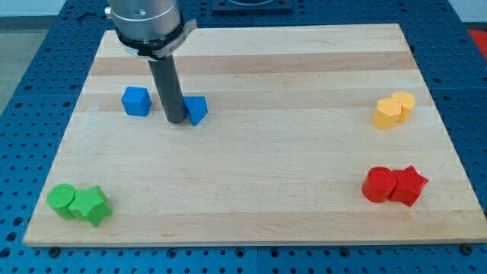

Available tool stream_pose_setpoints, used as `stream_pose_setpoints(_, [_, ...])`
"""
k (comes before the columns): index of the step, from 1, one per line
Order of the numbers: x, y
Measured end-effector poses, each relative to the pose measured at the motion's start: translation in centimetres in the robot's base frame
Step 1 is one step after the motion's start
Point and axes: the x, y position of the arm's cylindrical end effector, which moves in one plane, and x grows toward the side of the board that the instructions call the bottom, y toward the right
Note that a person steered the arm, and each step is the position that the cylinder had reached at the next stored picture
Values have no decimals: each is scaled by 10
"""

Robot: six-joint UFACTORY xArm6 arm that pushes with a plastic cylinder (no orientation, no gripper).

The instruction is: Slide the blue cube closer to the blue triangle

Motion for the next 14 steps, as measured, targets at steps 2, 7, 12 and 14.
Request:
stream_pose_setpoints(2, [11,-101])
stream_pose_setpoints(7, [-20,-111])
stream_pose_setpoints(12, [-44,-69])
stream_pose_setpoints(14, [-57,-45])
